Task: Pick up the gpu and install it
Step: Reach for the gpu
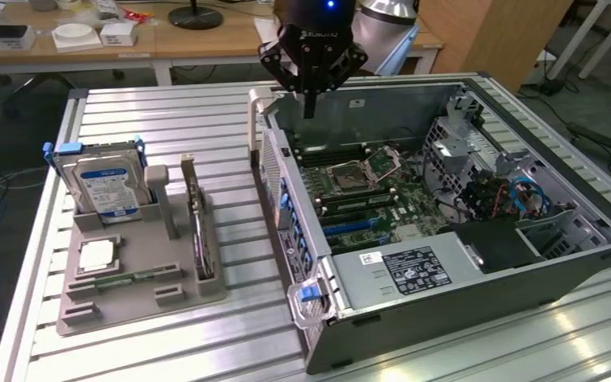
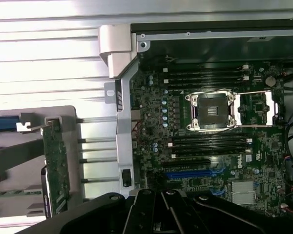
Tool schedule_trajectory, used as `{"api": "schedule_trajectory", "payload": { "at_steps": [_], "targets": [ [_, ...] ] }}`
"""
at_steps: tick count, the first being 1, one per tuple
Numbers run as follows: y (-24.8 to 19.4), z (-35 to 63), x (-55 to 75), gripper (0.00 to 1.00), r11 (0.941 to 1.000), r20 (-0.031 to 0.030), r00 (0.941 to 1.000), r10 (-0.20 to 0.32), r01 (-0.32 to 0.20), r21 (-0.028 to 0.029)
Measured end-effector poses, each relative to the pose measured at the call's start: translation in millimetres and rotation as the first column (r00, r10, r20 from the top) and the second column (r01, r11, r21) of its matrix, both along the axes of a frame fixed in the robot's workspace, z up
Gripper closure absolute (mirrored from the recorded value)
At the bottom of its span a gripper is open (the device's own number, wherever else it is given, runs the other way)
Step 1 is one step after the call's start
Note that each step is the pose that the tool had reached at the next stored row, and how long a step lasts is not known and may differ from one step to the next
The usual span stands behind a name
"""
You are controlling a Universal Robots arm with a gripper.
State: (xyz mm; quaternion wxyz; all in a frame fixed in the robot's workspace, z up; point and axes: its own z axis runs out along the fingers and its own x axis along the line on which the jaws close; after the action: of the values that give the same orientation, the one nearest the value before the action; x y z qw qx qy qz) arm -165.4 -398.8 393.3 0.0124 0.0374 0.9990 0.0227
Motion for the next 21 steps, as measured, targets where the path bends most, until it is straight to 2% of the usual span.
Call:
{"api": "schedule_trajectory", "payload": {
  "at_steps": [7,8,21],
  "targets": [
    [0.0,0.0,-9.1,0.90,1.0000,0.0001,1.0000,0.000,0.000,0.0000],
    [0.0,0.0,-13.6,0.90,1.0000,0.0000,1.0000,0.000,0.000,0.0000],
    [0.0,0.0,-28.7,0.90,1.0000,0.0001,1.0000,0.000,0.000,0.0000]
  ]
}}
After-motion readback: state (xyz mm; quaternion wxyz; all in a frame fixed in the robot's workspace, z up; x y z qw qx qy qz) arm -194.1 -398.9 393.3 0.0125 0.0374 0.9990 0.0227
